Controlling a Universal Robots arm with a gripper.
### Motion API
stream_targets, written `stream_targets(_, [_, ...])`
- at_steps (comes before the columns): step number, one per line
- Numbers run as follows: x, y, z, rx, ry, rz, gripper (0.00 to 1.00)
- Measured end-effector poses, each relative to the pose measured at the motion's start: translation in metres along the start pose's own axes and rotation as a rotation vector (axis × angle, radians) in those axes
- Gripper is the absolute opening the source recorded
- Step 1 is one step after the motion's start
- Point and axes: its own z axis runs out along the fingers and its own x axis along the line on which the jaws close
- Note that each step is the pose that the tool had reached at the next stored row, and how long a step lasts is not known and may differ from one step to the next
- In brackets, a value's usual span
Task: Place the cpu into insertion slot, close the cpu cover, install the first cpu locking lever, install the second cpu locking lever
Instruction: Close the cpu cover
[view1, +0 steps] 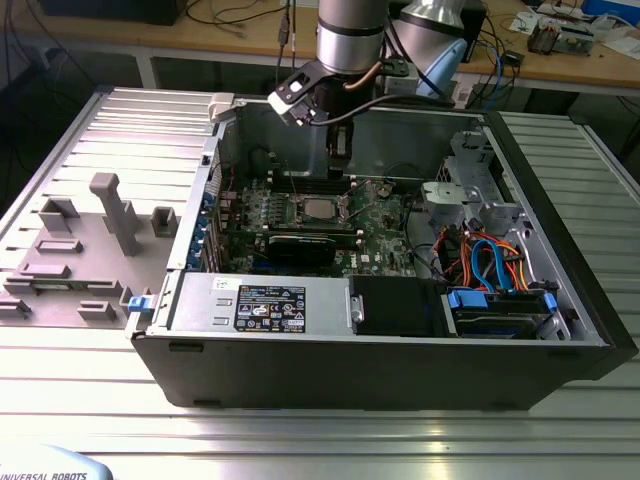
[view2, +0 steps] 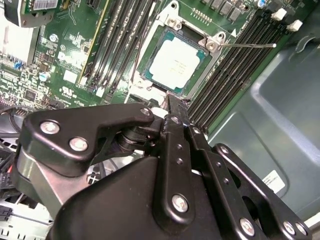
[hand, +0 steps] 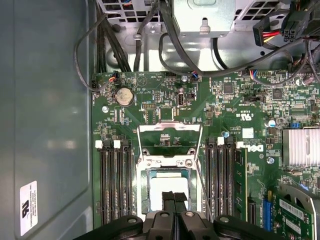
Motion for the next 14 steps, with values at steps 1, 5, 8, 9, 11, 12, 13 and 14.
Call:
stream_targets(1, [0.0000, 0.0010, 0.0000, 0.0000, 0.0000, 0.000, 0.11])
stream_targets(5, [0.0001, 0.0072, 0.0001, 0.0000, 0.0001, 0.000, 0.11])
stream_targets(8, [0.0002, 0.0133, 0.0002, 0.0001, 0.0000, 0.000, 0.11])
stream_targets(9, [0.0003, 0.0142, 0.0002, 0.0000, 0.0001, 0.000, 0.11])
stream_targets(11, [0.0003, 0.0160, 0.0002, 0.0000, 0.0001, 0.000, 0.11])
stream_targets(12, [0.0003, 0.0165, 0.0003, 0.0000, 0.0001, 0.000, 0.11])
stream_targets(13, [0.0003, 0.0176, 0.0003, 0.0000, 0.0001, 0.000, 0.11])
stream_targets(14, [0.0003, 0.0184, 0.0003, 0.0000, 0.0001, 0.000, 0.11])
